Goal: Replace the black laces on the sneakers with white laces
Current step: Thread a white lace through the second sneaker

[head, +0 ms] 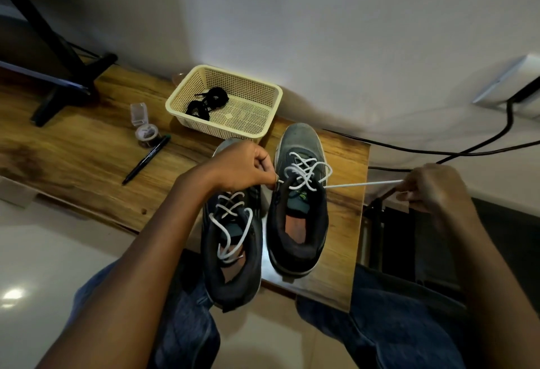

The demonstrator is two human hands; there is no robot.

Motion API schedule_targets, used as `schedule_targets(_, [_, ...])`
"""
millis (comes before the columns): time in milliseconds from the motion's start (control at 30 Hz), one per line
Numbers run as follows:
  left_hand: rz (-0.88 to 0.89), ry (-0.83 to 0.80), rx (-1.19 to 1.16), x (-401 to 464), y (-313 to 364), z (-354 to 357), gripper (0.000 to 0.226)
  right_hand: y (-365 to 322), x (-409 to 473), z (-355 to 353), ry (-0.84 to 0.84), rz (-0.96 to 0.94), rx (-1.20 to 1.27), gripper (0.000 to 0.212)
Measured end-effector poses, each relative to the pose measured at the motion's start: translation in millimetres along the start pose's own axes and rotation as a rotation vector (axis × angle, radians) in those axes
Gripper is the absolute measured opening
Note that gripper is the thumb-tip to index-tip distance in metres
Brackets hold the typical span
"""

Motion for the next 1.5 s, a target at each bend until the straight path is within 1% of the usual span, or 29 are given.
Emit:
schedule_targets(33, [-0.002, -0.003, 0.005, -0.1, -0.1, -0.3, 0.003, -1.0, 0.1, -8.2, 0.078, -0.025, -0.061, 0.016])
schedule_targets(100, [-0.005, 0.000, 0.015, -0.3, -1.1, -1.3, 0.004, -1.8, -1.7, -20.7, 0.176, -0.040, -0.163, 0.024])
schedule_targets(167, [-0.003, 0.000, 0.029, -0.7, -1.4, -1.1, 0.003, -7.8, -2.3, -21.9, 0.191, -0.085, -0.271, 0.022])
schedule_targets(200, [-0.003, -0.002, 0.034, -0.8, -1.5, -0.2, 0.004, -13.0, -2.2, -18.5, 0.180, -0.126, -0.309, 0.018])
schedule_targets(233, [-0.004, -0.005, 0.040, -0.3, -2.1, 0.8, 0.006, -17.2, -1.8, -12.8, 0.169, -0.165, -0.338, 0.020])
schedule_targets(300, [0.002, -0.014, 0.053, 0.6, -2.1, 3.1, 0.012, -27.2, -7.4, 3.2, 0.128, -0.249, -0.364, 0.041])
schedule_targets(333, [0.011, -0.017, 0.065, 1.2, -1.5, 4.2, 0.013, -33.4, -11.0, 13.8, 0.085, -0.309, -0.334, 0.044])
schedule_targets(433, [0.047, -0.003, 0.109, 2.8, 2.1, 7.2, 0.008, -54.8, -29.8, 54.2, -0.135, -0.504, -0.268, 0.026])
schedule_targets(500, [0.054, 0.023, 0.123, 3.1, 4.4, 6.8, 0.007, -62.4, -44.7, 82.0, -0.292, -0.556, -0.286, 0.029])
schedule_targets(533, [0.053, 0.027, 0.118, 2.8, 5.2, 6.6, 0.007, -65.2, -49.9, 91.8, -0.316, -0.573, -0.306, 0.030])
schedule_targets(633, [0.044, 0.017, 0.082, 0.9, 4.7, 5.1, 0.008, -70.6, -53.5, 100.2, -0.215, -0.605, -0.347, 0.024])
schedule_targets(700, [0.046, 0.030, 0.056, -1.8, 4.8, -0.2, 0.015, -69.7, -50.7, 96.5, -0.167, -0.581, -0.320, 0.020])
schedule_targets(800, [0.027, 0.113, 0.065, -6.1, 1.6, -17.0, 0.031, -63.6, -44.7, 90.5, -0.157, -0.520, -0.294, 0.019])
schedule_targets(867, [-0.001, 0.184, 0.105, -9.8, -5.2, -31.6, 0.027, -58.4, -41.5, 89.0, -0.172, -0.469, -0.263, 0.018])
schedule_targets(933, [-0.029, 0.294, 0.174, -15.3, -14.1, -48.8, 0.020, -56.2, -39.4, 89.8, -0.193, -0.450, -0.233, 0.020])
schedule_targets(1067, [-0.076, 0.569, 0.392, -27.2, -17.8, -74.2, 0.016, -59.7, -40.5, 92.5, -0.230, -0.485, -0.232, 0.020])
schedule_targets(1100, [-0.056, 0.594, 0.451, -27.6, -13.1, -73.3, 0.013, -60.4, -40.8, 94.3, -0.259, -0.496, -0.230, 0.021])
schedule_targets(1133, [-0.035, 0.568, 0.492, -26.2, -8.4, -67.4, 0.015, -60.1, -41.0, 96.3, -0.304, -0.500, -0.219, 0.023])
schedule_targets(1200, [0.001, 0.431, 0.501, -19.8, -2.3, -48.5, 0.028, -58.5, -40.4, 98.0, -0.407, -0.483, -0.166, 0.026])
schedule_targets(1267, [0.050, 0.308, 0.497, -14.5, 3.6, -28.4, 0.033, -56.0, -38.7, 96.5, -0.479, -0.465, -0.123, 0.024])
schedule_targets(1333, [0.092, 0.234, 0.512, -10.8, 9.0, -11.2, 0.029, -53.3, -36.6, 94.7, -0.504, -0.466, -0.109, 0.017])
schedule_targets(1400, [0.131, 0.219, 0.492, -8.5, 14.7, -0.7, 0.018, -52.0, -35.3, 94.5, -0.493, -0.480, -0.111, 0.009])
schedule_targets(1433, [0.143, 0.221, 0.478, -7.5, 17.2, 1.7, 0.013, -51.9, -34.6, 94.6, -0.483, -0.484, -0.117, 0.007])
schedule_targets(1500, [0.143, 0.217, 0.470, -7.2, 19.2, 1.6, 0.010, -51.7, -33.3, 95.1, -0.479, -0.492, -0.152, 0.009])
Point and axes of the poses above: each hand's wrist, its own x-axis towards the middle knuckle, its own z-axis out of the palm, y = z × x, the point moved 8 cm from there along x, towards the middle knuckle, and after that the axes turned 5 degrees about -z, right-handed, at the moved point
